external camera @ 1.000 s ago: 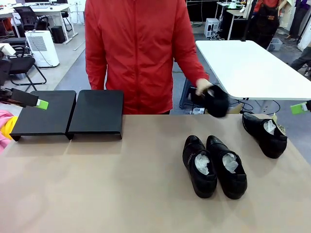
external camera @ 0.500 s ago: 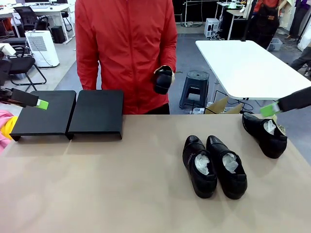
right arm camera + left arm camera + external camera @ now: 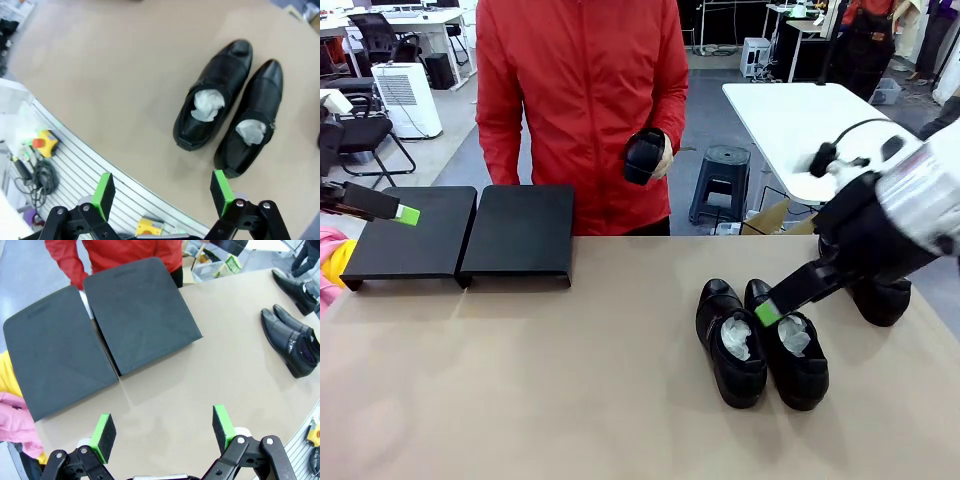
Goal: Organize the shoes by placing them on the stand.
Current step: Pick up one Shoe and place it in the middle of the table.
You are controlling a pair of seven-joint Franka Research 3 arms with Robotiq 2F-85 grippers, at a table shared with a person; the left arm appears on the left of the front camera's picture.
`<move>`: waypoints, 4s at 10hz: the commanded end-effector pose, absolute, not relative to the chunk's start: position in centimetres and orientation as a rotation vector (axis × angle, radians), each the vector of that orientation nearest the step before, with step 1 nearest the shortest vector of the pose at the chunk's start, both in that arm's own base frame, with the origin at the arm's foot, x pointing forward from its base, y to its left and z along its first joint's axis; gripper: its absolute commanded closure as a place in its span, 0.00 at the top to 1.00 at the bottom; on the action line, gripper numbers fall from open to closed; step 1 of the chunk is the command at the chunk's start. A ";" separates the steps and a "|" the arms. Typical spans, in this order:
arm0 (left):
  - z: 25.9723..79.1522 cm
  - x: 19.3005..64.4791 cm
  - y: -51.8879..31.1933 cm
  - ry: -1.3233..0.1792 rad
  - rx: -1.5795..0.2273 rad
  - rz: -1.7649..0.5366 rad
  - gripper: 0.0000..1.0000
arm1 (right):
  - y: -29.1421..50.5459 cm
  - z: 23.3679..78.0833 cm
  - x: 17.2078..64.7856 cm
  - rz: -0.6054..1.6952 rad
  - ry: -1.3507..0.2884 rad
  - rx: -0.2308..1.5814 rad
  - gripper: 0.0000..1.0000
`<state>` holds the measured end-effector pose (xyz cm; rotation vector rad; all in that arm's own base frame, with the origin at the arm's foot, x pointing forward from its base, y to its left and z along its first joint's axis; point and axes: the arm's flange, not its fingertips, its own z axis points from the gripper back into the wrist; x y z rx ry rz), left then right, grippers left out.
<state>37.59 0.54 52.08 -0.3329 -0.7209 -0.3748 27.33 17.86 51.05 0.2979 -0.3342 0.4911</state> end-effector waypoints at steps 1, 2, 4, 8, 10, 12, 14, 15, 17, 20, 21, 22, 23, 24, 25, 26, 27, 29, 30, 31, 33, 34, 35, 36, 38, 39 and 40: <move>52.0 37.6 0.8 -0.725 -0.344 -0.386 1.00 | 16.6 52.4 27.3 0.501 -0.364 0.336 1.00; 52.0 37.6 0.8 -0.725 -0.344 -0.386 1.00 | 16.6 52.4 27.3 0.501 -0.364 0.336 1.00; 52.0 37.6 0.8 -0.725 -0.344 -0.386 1.00 | 17.6 51.3 27.4 0.487 -0.340 0.308 1.00; 52.0 37.6 0.8 -0.725 -0.344 -0.386 1.00 | 23.1 44.7 32.2 0.192 -0.110 -0.042 1.00; 52.0 37.6 0.8 -0.725 -0.344 -0.386 1.00 | 24.0 42.9 32.9 0.121 -0.085 -0.112 1.00; 52.0 37.6 0.8 -0.725 -0.344 -0.386 1.00 | 23.5 42.9 33.3 0.066 -0.123 -0.068 0.77; 52.0 37.6 0.8 -0.725 -0.344 -0.386 1.00 | 23.3 42.6 33.7 0.026 -0.132 -0.076 0.59; 52.0 37.6 0.8 -0.725 -0.344 -0.386 1.00 | 23.2 42.2 34.0 -0.007 -0.131 -0.074 0.59; 52.0 37.6 0.8 -0.725 -0.344 -0.386 1.00 | 23.2 41.3 34.8 -0.074 -0.146 -0.047 0.59; 52.0 37.6 0.8 -0.725 -0.344 -0.386 1.00 | 23.5 38.2 36.6 -0.112 -0.123 0.024 0.59; 52.0 37.6 0.8 -0.725 -0.344 -0.386 1.00 | 23.4 37.6 36.9 -0.120 -0.120 0.028 0.59; 52.0 37.6 0.8 -0.725 -0.344 -0.386 1.00 | 23.3 37.2 37.3 -0.123 -0.108 0.022 0.59; 52.0 37.6 0.8 -0.725 -0.344 -0.386 1.00 | 22.9 36.8 37.7 -0.137 -0.099 0.016 0.59; 52.0 37.6 0.8 -0.725 -0.344 -0.386 1.00 | 22.5 36.4 38.0 -0.153 -0.095 0.018 0.59; 52.0 37.6 0.8 -0.725 -0.344 -0.386 1.00 | 22.1 36.2 38.2 -0.163 -0.088 0.013 0.59; 52.0 37.6 0.8 -0.725 -0.344 -0.386 1.00 | 22.0 35.8 38.4 -0.160 -0.073 0.013 0.59; 52.0 37.6 0.8 -0.725 -0.344 -0.386 1.00 | 22.1 35.2 38.4 -0.154 -0.051 0.024 0.59; 52.0 37.6 0.8 -0.725 -0.344 -0.386 1.00 | 22.4 34.3 38.4 -0.119 -0.035 0.045 0.59; 52.0 37.6 0.8 -0.725 -0.344 -0.386 1.00 | 22.4 34.2 38.6 -0.093 -0.042 0.055 0.59; 52.0 37.6 0.8 -0.725 -0.344 -0.386 1.00 | 22.4 34.0 38.7 -0.078 -0.058 0.060 0.52; 52.0 37.6 0.8 -0.725 -0.344 -0.386 1.00 | 22.3 33.7 39.3 -0.049 -0.063 0.053 0.12; 52.0 37.6 0.8 -0.725 -0.344 -0.386 1.00 | 22.3 33.7 39.5 -0.038 -0.061 0.049 0.00; 52.0 37.6 0.8 -0.725 -0.344 -0.386 1.00 | 22.3 33.7 39.8 -0.026 -0.058 0.046 0.00; 52.0 37.6 0.8 -0.725 -0.344 -0.386 1.00 | 22.4 33.7 40.0 -0.011 -0.056 0.041 0.00; 52.0 37.6 0.8 -0.725 -0.344 -0.386 1.00 | 22.5 34.5 39.9 0.022 -0.056 0.044 0.00; 52.0 37.6 0.8 -0.725 -0.344 -0.386 1.00 | 22.6 35.6 39.6 0.030 -0.065 0.051 0.00; 52.0 37.6 0.8 -0.725 -0.344 -0.386 1.00 | 22.8 37.0 39.2 0.028 -0.081 0.050 0.00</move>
